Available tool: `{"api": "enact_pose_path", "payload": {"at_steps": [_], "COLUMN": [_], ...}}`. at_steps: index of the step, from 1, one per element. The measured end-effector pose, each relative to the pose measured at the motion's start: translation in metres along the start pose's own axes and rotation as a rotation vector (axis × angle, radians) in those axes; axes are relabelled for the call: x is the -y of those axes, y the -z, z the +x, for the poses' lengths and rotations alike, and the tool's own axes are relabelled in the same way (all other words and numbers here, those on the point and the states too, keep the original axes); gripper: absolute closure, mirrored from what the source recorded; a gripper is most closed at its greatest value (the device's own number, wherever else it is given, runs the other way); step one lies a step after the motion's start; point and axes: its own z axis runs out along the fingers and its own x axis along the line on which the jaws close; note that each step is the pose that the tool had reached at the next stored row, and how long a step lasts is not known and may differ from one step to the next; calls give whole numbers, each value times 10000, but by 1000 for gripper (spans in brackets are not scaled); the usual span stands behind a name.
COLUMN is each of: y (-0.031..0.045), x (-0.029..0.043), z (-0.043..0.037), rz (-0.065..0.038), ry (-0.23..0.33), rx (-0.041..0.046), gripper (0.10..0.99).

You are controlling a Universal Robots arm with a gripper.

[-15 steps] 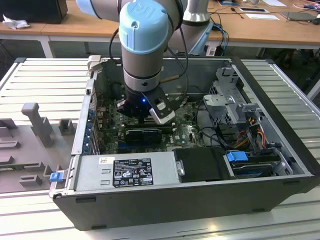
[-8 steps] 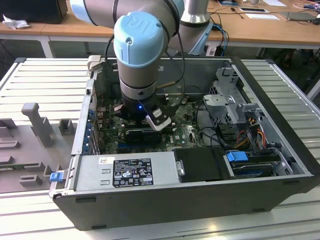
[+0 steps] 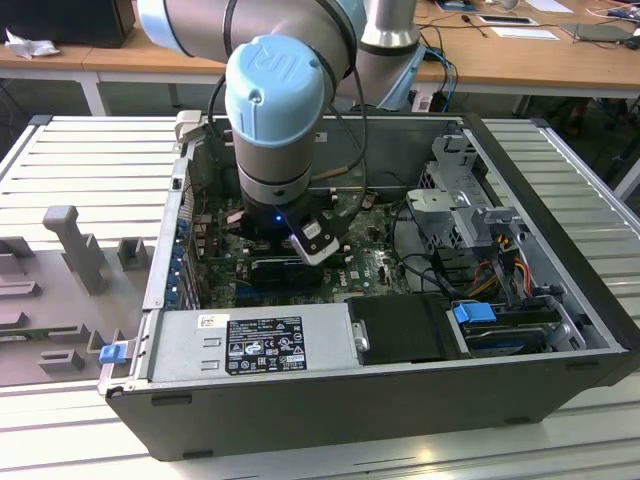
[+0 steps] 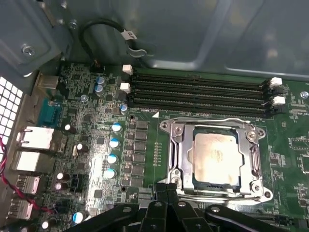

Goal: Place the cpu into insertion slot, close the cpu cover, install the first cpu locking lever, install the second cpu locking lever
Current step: 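Install the second cpu locking lever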

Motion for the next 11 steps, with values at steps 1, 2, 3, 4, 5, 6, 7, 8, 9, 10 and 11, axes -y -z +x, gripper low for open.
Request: {"api": "enact_pose_path", "payload": {"at_steps": [1,2,3,4,5,6,7,8,9,10,11], "y": [-6,-12,-14,-16,-16,-1,12,35,50,59,75], "x": [-1,-1,-1,-1,-2,-7,-13,-20,-25,-28,-34], "z": [2,7,13,22,29,31,30,30,30,30,29], "rz": [-27,-44,-52,-61,-70,-71,-78,-81,-83,-85,-85], "ry": [0,0,2,5,8,11,12,11,9,9,8], "rx": [4,6,7,7,8,6,10,8,8,8,7], "gripper": [980,980,980,980,980,980,980,980,980,980,980]}}
